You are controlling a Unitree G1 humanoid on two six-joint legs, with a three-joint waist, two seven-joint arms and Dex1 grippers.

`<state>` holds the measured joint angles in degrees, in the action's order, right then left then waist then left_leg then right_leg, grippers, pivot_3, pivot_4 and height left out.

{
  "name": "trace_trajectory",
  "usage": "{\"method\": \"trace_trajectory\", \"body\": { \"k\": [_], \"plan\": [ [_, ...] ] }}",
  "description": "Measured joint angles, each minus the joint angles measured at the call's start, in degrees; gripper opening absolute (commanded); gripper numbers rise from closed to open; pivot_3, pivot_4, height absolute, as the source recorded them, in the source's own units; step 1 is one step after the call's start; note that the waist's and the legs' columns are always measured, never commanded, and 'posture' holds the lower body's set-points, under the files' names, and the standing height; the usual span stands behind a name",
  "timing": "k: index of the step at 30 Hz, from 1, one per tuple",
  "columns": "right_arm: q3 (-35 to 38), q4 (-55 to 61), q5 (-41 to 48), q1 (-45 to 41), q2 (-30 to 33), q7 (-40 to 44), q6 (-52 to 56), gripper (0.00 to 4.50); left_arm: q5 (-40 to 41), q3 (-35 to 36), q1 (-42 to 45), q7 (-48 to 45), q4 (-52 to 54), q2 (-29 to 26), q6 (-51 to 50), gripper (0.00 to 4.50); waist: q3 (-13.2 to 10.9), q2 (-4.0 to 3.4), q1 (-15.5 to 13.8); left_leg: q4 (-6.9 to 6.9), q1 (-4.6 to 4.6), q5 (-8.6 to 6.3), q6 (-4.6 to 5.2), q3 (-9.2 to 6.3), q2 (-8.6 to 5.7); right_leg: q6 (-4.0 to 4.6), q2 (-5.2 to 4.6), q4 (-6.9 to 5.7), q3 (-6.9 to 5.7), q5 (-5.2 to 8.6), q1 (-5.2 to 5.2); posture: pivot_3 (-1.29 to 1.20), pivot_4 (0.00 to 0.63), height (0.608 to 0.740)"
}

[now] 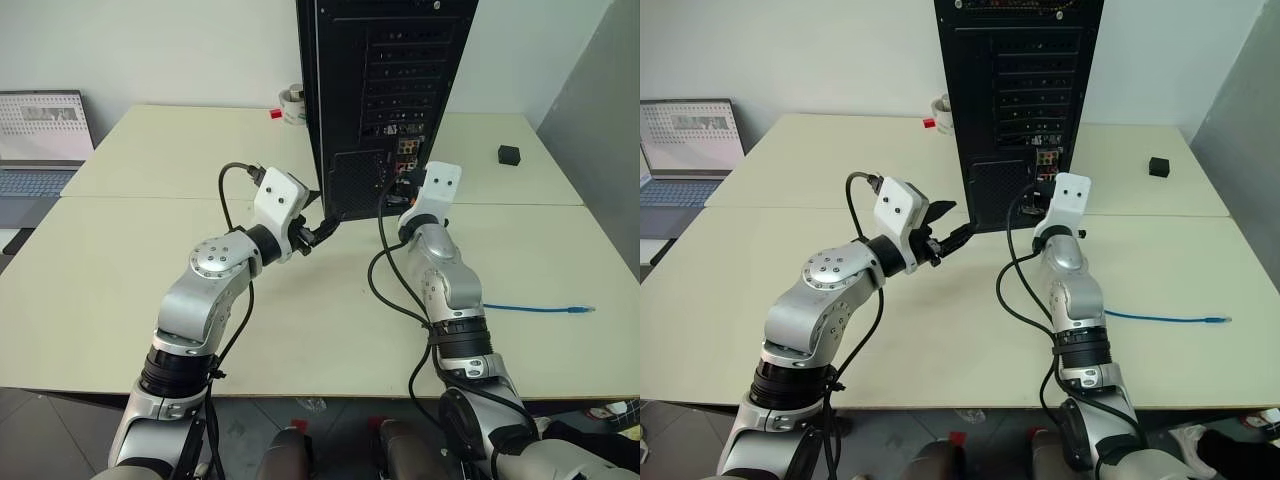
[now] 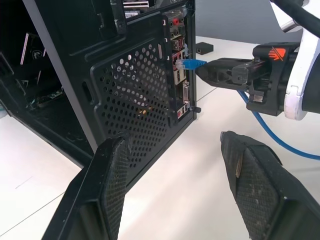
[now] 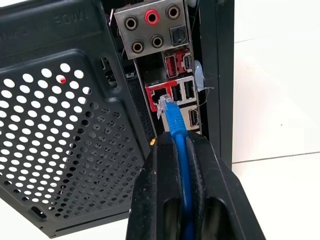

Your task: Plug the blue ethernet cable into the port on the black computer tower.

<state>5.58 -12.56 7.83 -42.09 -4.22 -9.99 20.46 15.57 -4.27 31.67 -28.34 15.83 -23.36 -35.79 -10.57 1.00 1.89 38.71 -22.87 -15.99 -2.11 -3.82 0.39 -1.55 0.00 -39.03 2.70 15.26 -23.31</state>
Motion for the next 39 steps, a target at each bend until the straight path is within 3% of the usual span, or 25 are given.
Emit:
{"method": "trace_trajectory", "body": {
  "k": [39],
  "plan": [
    [-0.7,-4.8,-2.0,-2.4,-0.6,1.8,-2.6,0.00,-0.9,0.0,0.0,-1.4,-0.2,-0.4,1.5,3.00,0.0,-0.01,1.1,-0.03,0.02,0.01,-0.01,0.00,0.06,0.00,0.02,0.00,0.01,0.00,-0.01,0.00,0.150,0.740]
  ]
}}
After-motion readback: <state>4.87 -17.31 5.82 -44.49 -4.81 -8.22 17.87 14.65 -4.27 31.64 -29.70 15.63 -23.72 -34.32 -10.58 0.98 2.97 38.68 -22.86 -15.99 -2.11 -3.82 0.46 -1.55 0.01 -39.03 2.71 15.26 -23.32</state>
